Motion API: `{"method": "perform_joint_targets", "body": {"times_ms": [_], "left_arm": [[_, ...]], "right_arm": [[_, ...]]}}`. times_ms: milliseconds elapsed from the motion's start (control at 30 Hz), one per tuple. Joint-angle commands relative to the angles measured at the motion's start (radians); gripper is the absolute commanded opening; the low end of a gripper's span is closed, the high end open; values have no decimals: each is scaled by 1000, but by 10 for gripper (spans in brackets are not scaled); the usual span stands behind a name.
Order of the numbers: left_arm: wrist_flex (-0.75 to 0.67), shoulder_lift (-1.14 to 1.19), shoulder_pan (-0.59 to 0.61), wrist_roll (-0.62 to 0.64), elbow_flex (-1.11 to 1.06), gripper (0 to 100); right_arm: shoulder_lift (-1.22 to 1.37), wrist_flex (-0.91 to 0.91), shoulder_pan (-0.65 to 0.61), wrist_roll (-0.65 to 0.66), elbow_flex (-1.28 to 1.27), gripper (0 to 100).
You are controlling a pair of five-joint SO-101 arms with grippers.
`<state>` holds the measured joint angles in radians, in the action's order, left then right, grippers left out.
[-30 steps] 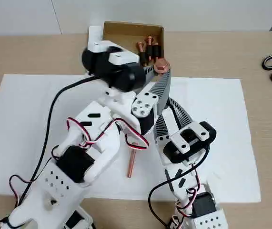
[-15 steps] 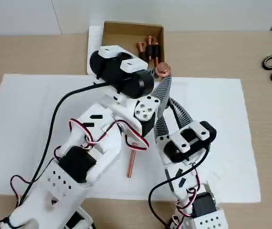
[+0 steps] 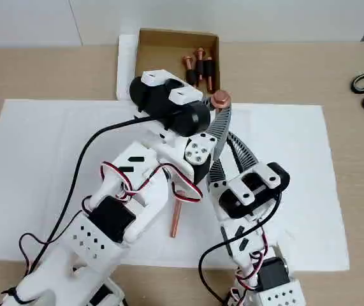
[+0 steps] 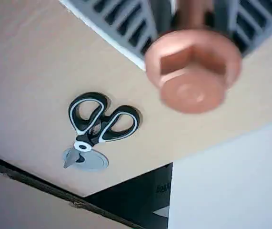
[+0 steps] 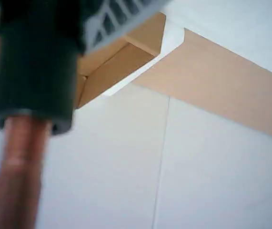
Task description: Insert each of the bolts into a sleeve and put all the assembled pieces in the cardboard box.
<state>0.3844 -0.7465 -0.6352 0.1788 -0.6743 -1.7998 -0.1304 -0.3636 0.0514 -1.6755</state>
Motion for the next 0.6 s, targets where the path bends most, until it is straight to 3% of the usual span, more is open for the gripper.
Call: {"method": "perform_joint_targets", "body": {"times_ms": [0,133,367,567], "left_arm": [[-21,-12,0,-6,7,6],[60,-12,0,-32,15,27],[209,-12,0,-103,15,269],[204,-12,26,-106,25,279]], "right_arm": [[-13,28,-1,-8,-5,4],[-13,28,1,-8,-5,4],[-13,30,1,-8,-5,4],[-13,30,2,-8,-5,4]]}}
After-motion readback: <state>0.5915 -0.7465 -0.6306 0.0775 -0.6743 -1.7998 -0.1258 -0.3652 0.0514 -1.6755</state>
